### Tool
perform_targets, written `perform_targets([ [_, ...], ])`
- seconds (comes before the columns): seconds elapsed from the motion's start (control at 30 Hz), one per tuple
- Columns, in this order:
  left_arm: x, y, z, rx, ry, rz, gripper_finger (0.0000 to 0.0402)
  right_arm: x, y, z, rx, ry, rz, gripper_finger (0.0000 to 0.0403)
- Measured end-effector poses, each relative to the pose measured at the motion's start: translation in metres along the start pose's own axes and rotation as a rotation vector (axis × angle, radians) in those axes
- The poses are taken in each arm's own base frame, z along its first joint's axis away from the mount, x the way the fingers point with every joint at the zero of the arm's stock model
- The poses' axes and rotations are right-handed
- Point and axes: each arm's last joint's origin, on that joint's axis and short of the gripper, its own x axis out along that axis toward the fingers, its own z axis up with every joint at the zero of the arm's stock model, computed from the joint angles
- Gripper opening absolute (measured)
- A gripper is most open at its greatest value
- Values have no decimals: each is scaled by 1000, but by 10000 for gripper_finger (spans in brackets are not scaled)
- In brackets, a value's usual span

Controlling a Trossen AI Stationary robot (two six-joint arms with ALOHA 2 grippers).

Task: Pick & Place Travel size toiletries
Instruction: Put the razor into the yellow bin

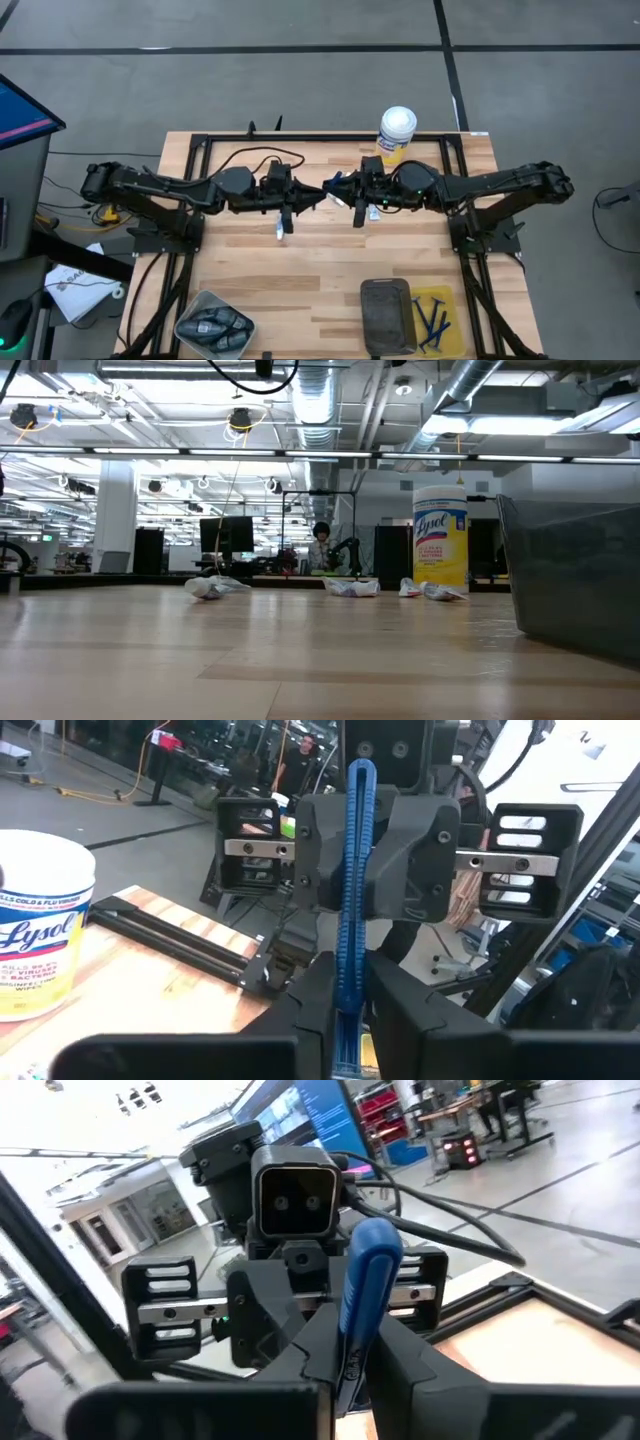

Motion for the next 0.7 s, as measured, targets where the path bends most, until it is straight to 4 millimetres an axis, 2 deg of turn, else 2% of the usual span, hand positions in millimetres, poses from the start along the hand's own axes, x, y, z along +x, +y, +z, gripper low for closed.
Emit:
perform_targets([
  [0.33, 0, -2, 0, -27, 3, -9, 166, -13, -2, 11, -2, -34, -87, 21],
  [0.53, 0, -1, -5, -20, 47, -13, 206, -48, -14, 22, 32, 10, -340, 21],
  [0.7, -1, 1, -9, -10, 89, 20, 214, -79, -27, 11, 140, 191, -498, 21],
])
